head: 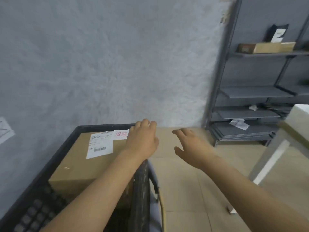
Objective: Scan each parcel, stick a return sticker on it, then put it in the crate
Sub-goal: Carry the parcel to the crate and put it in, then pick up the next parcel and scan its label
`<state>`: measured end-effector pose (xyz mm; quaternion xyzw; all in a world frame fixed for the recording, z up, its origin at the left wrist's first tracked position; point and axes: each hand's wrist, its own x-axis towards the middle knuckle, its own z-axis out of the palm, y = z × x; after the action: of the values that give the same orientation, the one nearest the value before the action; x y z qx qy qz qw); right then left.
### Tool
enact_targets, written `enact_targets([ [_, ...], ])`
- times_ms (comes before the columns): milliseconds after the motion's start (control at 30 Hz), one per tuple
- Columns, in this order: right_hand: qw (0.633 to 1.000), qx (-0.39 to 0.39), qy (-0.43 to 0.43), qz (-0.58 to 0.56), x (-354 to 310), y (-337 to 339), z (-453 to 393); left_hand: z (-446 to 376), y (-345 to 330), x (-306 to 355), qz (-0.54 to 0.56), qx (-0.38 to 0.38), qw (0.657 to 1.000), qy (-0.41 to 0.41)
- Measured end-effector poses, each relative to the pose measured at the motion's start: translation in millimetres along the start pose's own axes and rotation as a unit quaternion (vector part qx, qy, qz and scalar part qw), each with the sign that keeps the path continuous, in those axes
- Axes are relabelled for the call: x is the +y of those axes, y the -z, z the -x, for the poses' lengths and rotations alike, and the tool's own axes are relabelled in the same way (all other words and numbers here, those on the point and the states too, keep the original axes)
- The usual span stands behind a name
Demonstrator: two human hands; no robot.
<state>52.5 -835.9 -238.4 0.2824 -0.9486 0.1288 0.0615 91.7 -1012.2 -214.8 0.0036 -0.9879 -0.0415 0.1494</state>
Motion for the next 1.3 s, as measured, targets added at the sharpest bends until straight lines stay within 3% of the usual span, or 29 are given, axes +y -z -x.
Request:
enact_targets([
  [333,0.99,0.051,-0.12,0.06,203,84,168,-4,-23,272,0.026,-0.005,0.991,-0.135],
  [633,0.953,0.097,-0.271,0.093,350,156,294,-24,-32,472,0.049,-0.011,0.959,-0.279],
  [933,0.915,0.115,-0.368,0.12,490,195,354,-84,-81,636,0.074,-0.012,0.927,-0.369],
  [1300,0.882,0.111,-0.448,0.093,666,239,372,-183,-134,797,0.125,-0.074,0.912,-0.384],
])
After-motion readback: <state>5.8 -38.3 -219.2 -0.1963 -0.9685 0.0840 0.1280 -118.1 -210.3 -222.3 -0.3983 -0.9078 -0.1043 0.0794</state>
